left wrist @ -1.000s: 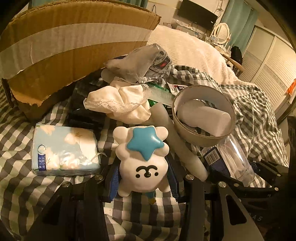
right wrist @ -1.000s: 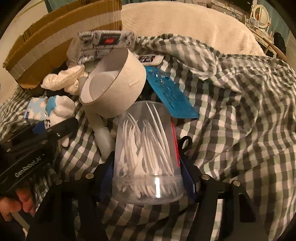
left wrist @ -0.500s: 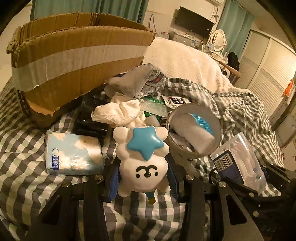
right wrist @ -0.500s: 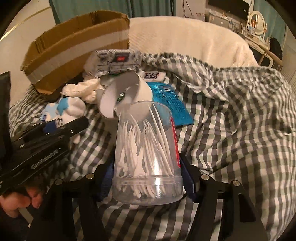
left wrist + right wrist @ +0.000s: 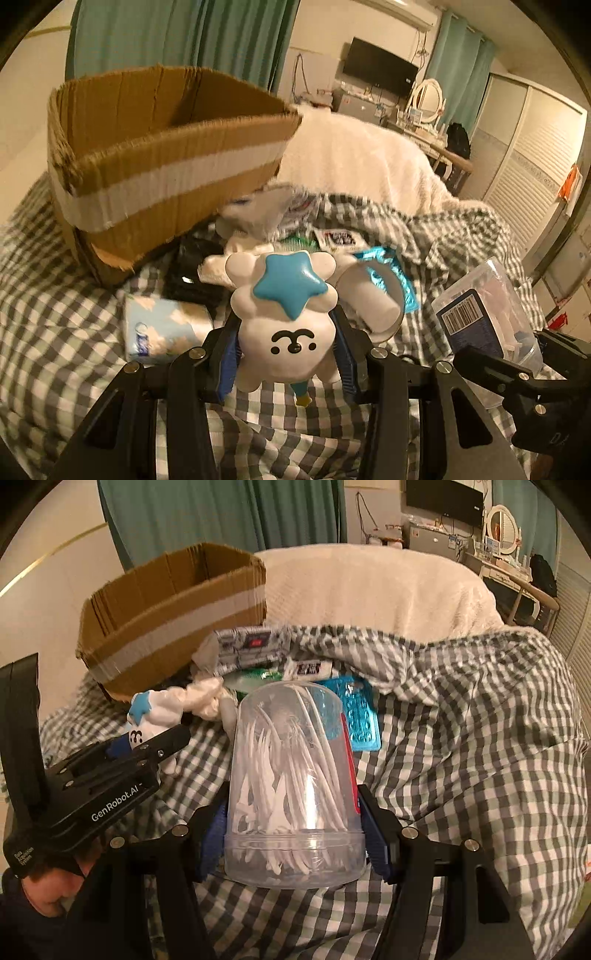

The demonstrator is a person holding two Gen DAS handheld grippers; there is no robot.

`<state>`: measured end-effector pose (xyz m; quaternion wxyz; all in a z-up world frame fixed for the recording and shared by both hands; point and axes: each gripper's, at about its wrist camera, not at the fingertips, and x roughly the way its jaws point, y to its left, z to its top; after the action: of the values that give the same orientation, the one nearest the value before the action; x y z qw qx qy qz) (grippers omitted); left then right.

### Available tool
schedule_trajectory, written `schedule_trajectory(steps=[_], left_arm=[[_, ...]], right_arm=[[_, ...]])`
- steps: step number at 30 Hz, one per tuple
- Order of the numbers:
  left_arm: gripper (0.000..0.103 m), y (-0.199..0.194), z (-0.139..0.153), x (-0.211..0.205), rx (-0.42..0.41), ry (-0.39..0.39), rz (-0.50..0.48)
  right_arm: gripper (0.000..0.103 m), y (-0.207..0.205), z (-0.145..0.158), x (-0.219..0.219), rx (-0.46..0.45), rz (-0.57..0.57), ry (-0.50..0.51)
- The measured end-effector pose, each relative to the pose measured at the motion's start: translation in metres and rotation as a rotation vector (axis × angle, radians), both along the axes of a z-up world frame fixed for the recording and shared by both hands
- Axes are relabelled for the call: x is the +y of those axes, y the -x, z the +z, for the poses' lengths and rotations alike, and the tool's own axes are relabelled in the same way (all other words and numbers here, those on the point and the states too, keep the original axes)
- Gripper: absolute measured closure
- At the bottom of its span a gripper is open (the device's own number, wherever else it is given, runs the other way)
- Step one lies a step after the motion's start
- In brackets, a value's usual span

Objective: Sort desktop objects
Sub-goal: 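Grasp the white sheep figurine with the left tool while the right tool grasps the floss-pick jar, then carry the figurine and jar over the cardboard box and open both tools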

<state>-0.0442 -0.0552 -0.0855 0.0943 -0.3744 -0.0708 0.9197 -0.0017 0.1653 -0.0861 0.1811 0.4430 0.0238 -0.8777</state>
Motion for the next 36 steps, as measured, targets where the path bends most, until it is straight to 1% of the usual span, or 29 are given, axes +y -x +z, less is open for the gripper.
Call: schedule_trajectory(steps=[4, 11, 15, 21, 28, 36], left_arm=[[0.057, -0.007, 0.019, -0.006, 0.048, -0.009, 0.017], [0.057, -0.016, 0.056, -0.019, 0.13, -0.027, 0.047], [0.057, -0.021, 0.075, -0.024, 0.177, -0.023, 0.059], [0.057, -0.024, 0.098, -0.037, 0.227, -0.029, 0.078], [0.057, -0.016, 0.126, -0.056, 0.282, -0.029, 0.125], [0.057, 0.005, 0.159, -0.087, 0.344, -0.026, 0.195]], right_arm=[[0.04, -0.005, 0.015, 0.0, 0.027, 0.006, 0.029], [0.04, -0.013, 0.052, -0.001, 0.083, 0.022, 0.097], [0.04, -0.016, 0.073, -0.008, 0.133, 0.037, 0.105], [0.04, -0.014, 0.094, -0.019, 0.166, 0.07, 0.129], [0.04, -0.005, 0.119, -0.033, 0.206, 0.105, 0.155], [0.04, 0.022, 0.151, -0.061, 0.249, 0.158, 0.204]])
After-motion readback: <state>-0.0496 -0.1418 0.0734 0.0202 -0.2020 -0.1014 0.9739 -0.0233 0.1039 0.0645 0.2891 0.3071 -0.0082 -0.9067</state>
